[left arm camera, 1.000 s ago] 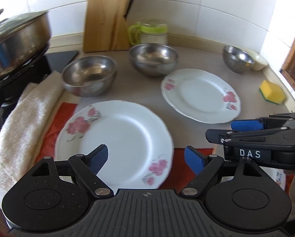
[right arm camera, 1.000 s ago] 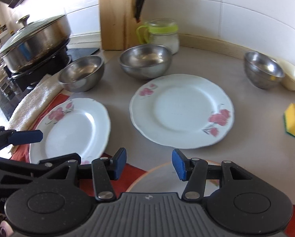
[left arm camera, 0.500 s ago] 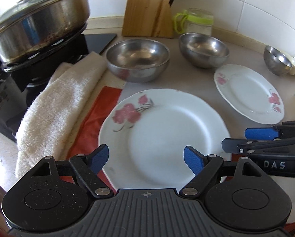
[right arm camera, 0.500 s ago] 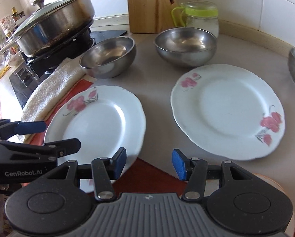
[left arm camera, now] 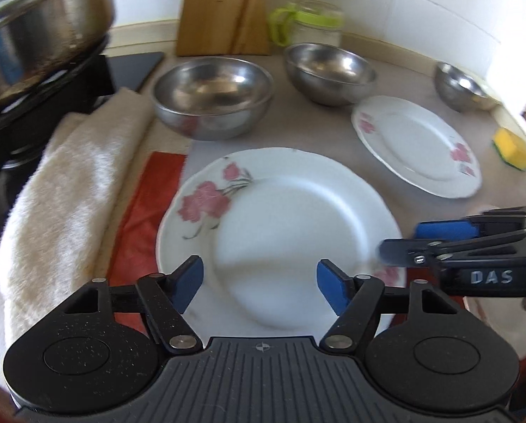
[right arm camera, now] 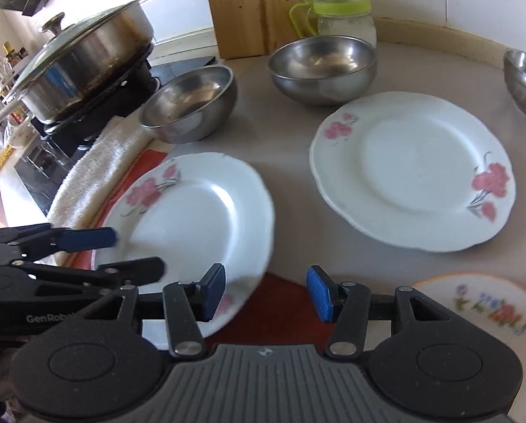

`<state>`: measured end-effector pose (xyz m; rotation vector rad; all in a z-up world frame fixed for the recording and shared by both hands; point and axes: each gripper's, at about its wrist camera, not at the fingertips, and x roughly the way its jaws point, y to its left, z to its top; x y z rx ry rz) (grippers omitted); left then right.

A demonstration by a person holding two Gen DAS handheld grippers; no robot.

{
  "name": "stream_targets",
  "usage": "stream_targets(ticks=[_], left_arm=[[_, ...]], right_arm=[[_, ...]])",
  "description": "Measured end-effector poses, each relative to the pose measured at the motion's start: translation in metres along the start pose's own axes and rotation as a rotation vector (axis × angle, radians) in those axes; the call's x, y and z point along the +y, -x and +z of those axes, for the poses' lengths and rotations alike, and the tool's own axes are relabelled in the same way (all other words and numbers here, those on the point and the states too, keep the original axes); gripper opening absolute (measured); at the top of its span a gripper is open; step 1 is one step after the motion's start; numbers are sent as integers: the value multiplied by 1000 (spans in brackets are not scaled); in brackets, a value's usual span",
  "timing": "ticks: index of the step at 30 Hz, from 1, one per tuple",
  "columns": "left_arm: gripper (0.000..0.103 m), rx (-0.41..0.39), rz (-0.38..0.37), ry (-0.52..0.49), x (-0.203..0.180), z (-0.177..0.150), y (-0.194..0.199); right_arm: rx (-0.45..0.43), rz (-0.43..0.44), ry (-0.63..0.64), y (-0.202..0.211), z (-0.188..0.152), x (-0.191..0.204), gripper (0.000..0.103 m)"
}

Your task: Organize plates and bowls

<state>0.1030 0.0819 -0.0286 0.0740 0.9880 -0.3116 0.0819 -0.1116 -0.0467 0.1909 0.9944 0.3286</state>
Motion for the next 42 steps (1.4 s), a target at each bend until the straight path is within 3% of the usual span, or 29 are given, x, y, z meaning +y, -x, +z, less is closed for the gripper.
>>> stream_targets(ticks=[3, 6, 13, 15, 17, 19, 26, 29, 34, 38, 42], left_arm=[[69, 14, -83, -3, 8, 1, -4], [62, 12, -118, 23, 20, 5, -4], [56, 15, -168, 30, 37, 12, -6], [58, 5, -179, 52, 46, 14, -4], [78, -16, -144, 49, 50, 16, 1], [81, -43, -112, 38, 55, 16, 6], [79, 33, -144, 22, 58, 15, -18], [82, 27, -152, -15, 54, 15, -22], [87, 18, -186, -60, 54, 21, -28], [83, 12, -164, -110, 50, 20, -27], [81, 8, -171, -142, 49, 19, -23]], right_arm=[[-4, 27, -18, -4, -3, 4, 53], [-13, 28, -47, -5, -3, 4, 52], [-9, 41, -64, -7, -2, 11, 51], [-10, 36, -73, -7, -2, 12, 51], [-13, 32, -90, -6, -2, 11, 51], [-18, 25, -102, -5, -4, 11, 50], [-30, -24, -121, -2, -4, 8, 50], [-36, -9, -110, -5, -4, 12, 54], [-45, -12, -132, -6, -3, 15, 50], [-56, -24, -144, -7, 0, 16, 50], [-80, -91, -103, -2, 0, 28, 50]])
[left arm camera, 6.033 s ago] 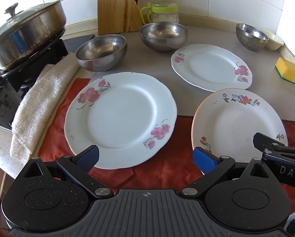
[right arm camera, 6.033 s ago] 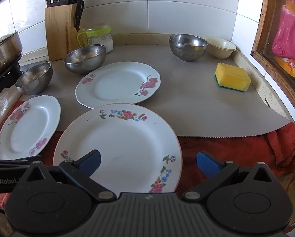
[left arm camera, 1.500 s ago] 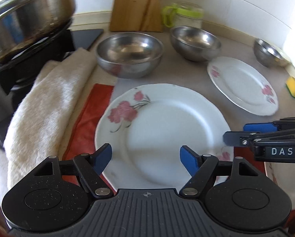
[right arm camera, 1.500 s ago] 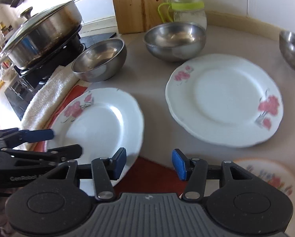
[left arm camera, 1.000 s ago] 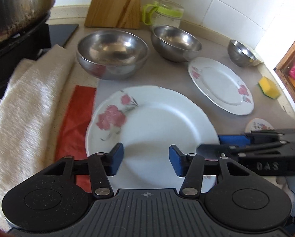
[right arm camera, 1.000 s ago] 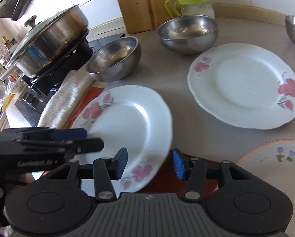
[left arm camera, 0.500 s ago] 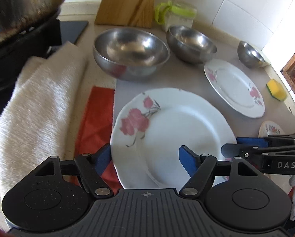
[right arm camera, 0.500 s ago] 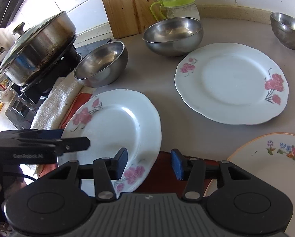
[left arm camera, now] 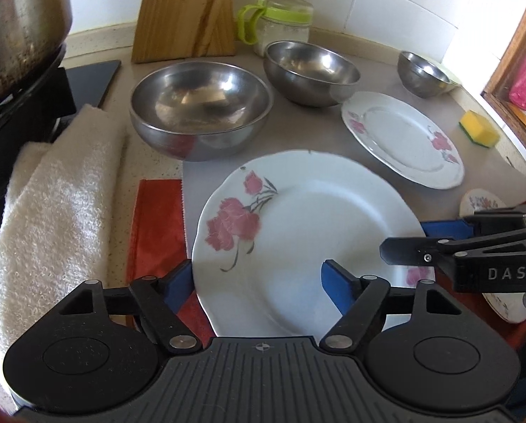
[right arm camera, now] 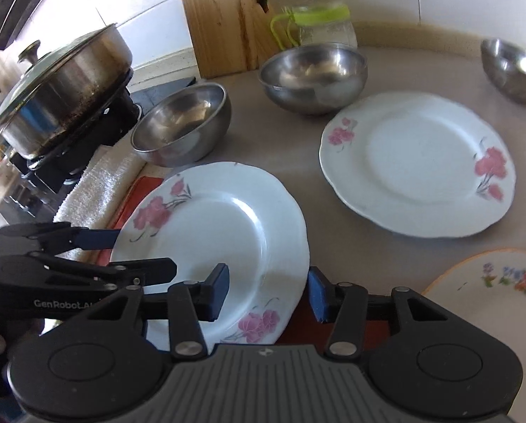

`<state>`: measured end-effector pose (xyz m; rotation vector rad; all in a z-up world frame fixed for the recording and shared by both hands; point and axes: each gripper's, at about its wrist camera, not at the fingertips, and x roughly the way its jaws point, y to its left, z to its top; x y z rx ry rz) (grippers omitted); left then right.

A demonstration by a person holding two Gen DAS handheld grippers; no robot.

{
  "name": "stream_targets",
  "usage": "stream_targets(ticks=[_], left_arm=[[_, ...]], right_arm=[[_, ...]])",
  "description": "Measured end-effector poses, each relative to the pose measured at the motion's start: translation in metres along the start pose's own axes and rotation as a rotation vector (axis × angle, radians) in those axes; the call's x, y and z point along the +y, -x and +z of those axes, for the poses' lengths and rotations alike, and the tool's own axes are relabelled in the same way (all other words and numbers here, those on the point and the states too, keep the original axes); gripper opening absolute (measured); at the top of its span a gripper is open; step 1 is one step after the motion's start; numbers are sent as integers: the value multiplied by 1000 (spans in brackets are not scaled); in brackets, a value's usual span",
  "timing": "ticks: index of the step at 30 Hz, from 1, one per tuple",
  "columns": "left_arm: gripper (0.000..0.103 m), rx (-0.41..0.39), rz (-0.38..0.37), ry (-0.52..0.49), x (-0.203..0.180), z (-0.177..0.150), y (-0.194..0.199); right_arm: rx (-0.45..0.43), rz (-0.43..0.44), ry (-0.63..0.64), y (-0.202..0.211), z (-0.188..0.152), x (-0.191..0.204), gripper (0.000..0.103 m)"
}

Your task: Organize plates and bowls

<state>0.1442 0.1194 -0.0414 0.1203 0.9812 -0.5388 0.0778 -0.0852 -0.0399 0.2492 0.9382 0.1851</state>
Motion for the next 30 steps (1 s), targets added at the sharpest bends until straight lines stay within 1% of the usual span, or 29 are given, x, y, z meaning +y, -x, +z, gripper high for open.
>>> stream_targets(ticks=[2, 4, 7, 14, 19, 24, 30], left_arm=[[81, -11, -12, -4, 1, 1, 2], [80, -23, -32, -10, 1, 4, 5], [80, -40, -49, -51, -6, 7, 7], [80, -32, -82, -118, -24, 11, 1], [80, -36, -99, -146, -35, 13, 2], [80, -45, -117, -177, -52, 13, 2], [80, -35, -153, -220, -82, 11, -2]], right_arm=[[-27, 6, -5, 8, -1, -1, 50], [-46, -6, -6, 15, -3, -1, 50], [-46, -33, -31, 20, -7, -4, 50], [-63, -80, -102, 35, -17, -12, 50], [-82, -98, -137, 47, -24, -16, 50], [-96, -122, -178, 60, -33, -26, 50], [-131, -160, -238, 82, -44, -46, 50]])
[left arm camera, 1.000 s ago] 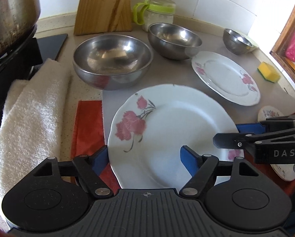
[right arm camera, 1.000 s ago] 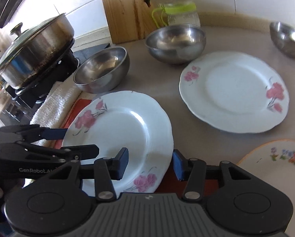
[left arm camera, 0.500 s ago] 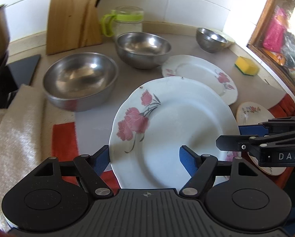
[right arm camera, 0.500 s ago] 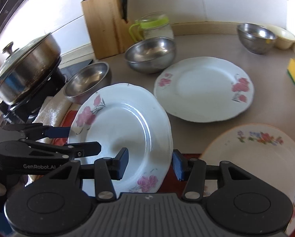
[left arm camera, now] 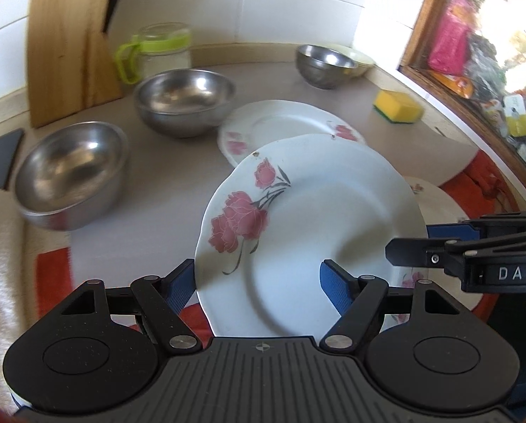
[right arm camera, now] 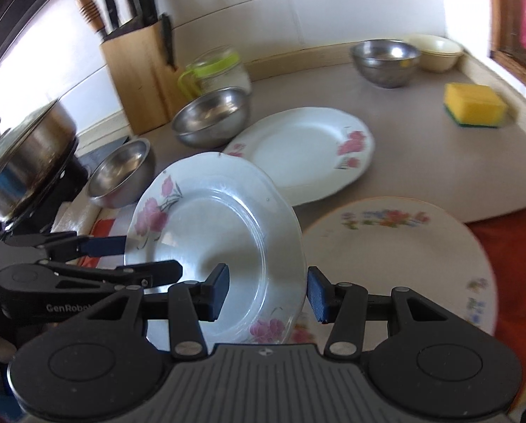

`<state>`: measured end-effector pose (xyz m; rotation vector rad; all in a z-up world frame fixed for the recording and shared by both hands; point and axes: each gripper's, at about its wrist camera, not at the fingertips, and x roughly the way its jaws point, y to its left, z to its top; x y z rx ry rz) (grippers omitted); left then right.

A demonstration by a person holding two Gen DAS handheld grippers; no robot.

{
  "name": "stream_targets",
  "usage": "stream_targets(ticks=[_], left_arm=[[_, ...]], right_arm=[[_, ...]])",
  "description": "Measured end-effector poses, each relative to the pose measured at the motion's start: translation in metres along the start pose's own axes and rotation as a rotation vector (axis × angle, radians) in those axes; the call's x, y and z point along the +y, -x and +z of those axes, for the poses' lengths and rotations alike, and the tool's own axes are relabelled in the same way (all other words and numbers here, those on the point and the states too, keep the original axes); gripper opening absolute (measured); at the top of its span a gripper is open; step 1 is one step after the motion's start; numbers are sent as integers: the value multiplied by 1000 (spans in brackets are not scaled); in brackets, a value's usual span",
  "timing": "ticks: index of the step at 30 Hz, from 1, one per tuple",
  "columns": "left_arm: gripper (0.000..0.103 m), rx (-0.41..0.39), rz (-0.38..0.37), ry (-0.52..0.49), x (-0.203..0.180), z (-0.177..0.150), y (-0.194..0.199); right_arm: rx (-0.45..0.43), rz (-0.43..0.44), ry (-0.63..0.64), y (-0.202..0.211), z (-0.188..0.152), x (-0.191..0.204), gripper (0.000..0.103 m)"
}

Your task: Organize plates and bowls

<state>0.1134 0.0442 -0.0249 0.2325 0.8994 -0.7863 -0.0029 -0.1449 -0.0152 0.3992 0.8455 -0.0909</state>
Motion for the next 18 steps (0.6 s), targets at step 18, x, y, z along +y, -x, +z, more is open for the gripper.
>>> stream_targets(ticks=[18], left_arm=[[80, 47, -114, -141, -89, 28, -45]], right_arm=[[-61, -116, -205, 39, -17, -89, 50]])
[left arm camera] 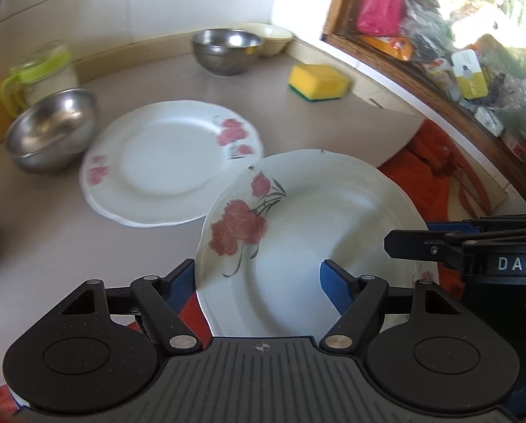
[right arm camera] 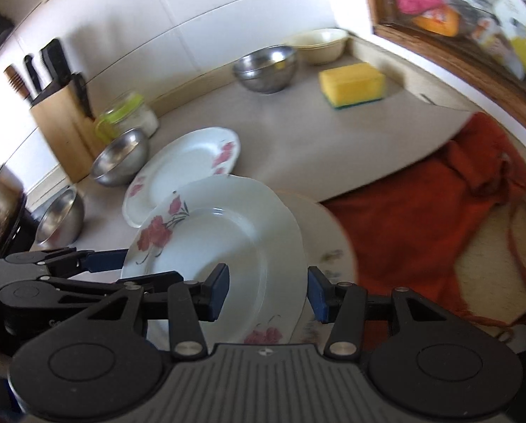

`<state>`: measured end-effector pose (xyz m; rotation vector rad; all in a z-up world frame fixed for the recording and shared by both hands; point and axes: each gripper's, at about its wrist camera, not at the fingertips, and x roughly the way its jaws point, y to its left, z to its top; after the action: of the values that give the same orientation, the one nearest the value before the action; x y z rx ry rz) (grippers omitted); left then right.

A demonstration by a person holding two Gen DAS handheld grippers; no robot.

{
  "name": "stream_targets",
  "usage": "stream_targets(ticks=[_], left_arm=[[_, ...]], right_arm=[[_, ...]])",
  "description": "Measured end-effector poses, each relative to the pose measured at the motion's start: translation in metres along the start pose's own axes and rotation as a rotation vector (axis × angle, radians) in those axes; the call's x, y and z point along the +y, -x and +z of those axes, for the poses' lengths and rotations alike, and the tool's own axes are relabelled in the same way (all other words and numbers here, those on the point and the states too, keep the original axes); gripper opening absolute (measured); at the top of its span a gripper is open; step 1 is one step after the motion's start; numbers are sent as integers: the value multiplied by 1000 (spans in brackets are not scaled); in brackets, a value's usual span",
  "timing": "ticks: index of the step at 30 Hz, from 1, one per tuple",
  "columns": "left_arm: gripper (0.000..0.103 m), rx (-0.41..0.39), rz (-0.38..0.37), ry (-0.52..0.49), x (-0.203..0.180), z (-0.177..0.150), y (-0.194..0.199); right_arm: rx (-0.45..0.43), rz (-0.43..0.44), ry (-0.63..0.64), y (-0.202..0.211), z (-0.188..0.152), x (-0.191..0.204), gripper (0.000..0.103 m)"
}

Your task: Organize plates and bowls

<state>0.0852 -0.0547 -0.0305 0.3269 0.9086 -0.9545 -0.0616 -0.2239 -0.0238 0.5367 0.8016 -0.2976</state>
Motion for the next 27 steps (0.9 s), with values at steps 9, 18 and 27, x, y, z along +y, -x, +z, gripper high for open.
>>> stream_targets(ticks=[9, 18, 27], left_arm=[[80, 21, -17, -34, -29, 18, -21], [79, 46, -23, -19, -36, 28, -37], [87, 13, 63, 3, -30, 32, -27]], right_arm=[[9, -6, -30, 2, 7, -40, 50], [-59, -103, 120, 8, 15, -44, 50], [-48, -115, 182, -7, 26, -41, 50]])
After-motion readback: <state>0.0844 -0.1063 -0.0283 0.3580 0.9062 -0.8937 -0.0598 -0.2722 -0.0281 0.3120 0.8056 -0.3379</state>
